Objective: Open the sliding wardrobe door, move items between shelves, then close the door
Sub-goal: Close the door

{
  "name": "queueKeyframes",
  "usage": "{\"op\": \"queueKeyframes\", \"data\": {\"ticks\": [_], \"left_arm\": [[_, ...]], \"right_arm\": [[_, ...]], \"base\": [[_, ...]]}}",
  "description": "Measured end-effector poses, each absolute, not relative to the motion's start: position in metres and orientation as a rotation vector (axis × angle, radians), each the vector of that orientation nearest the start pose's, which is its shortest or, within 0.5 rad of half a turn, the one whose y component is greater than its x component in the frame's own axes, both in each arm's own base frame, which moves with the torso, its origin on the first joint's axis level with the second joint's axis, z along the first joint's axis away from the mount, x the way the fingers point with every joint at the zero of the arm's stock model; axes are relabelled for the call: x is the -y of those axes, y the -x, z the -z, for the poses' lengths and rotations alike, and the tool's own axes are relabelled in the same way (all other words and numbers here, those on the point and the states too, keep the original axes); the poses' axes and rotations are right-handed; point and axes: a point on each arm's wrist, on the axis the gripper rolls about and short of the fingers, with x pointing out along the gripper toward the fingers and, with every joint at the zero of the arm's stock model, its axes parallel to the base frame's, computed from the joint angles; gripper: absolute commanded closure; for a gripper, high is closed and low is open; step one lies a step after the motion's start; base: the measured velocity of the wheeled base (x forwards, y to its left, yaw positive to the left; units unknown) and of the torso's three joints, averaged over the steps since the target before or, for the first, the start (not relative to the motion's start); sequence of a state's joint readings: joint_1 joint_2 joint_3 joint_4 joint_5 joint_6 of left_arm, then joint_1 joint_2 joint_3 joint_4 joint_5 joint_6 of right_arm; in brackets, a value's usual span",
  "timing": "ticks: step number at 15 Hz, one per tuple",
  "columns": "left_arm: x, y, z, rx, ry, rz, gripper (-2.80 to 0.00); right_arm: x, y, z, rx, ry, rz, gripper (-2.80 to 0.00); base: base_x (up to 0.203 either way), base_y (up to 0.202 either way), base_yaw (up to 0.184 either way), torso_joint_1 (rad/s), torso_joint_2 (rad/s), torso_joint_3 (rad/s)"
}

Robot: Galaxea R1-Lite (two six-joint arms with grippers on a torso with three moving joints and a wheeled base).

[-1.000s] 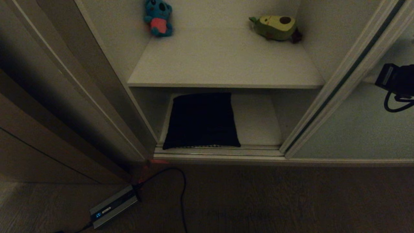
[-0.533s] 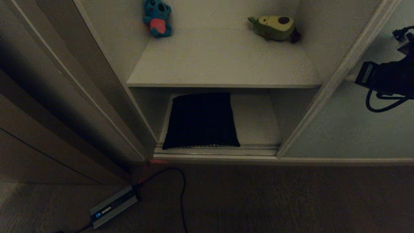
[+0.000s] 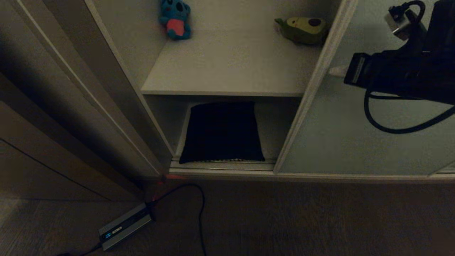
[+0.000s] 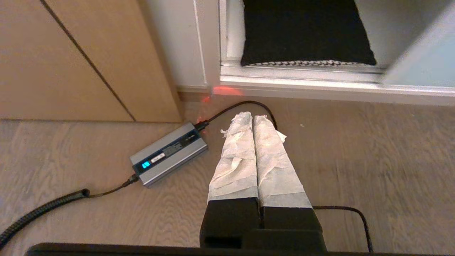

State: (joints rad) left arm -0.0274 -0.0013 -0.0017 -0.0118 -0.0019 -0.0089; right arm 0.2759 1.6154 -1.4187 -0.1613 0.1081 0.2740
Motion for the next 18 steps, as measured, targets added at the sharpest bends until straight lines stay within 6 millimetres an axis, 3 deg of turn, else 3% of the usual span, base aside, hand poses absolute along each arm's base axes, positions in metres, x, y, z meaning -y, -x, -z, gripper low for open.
{"op": "queueKeyframes", "data": {"ticks": [4,9,13,18], "left_arm": [[-0.001,0.023,-0.077,0.014,0.009,0.029,0.00],[-0.001,0.023,-0.077,0.014,0.009,0.030,0.00],[-0.001,0.023,-0.077,0.015,0.009,0.029,0.00],[-0.001,0.023,-0.077,0.014,0.009,0.029,0.00]], "right_arm": [[-0.082,-0.261,-0.334,-0.112,-0.267,-0.394,0.00],[-0.063,-0.250,-0.336,-0.095,-0.276,-0.331,0.00],[-0.029,-0.242,-0.336,-0.075,-0.281,-0.208,0.00],[0.040,-0.232,-0.329,-0.047,-0.284,0.078,0.00]], "base": [[0.000,0.000,0.000,0.000,0.00,0.000],[0.000,0.000,0.000,0.000,0.00,0.000],[0.000,0.000,0.000,0.000,0.00,0.000],[0.000,0.000,0.000,0.000,0.00,0.000]]}}
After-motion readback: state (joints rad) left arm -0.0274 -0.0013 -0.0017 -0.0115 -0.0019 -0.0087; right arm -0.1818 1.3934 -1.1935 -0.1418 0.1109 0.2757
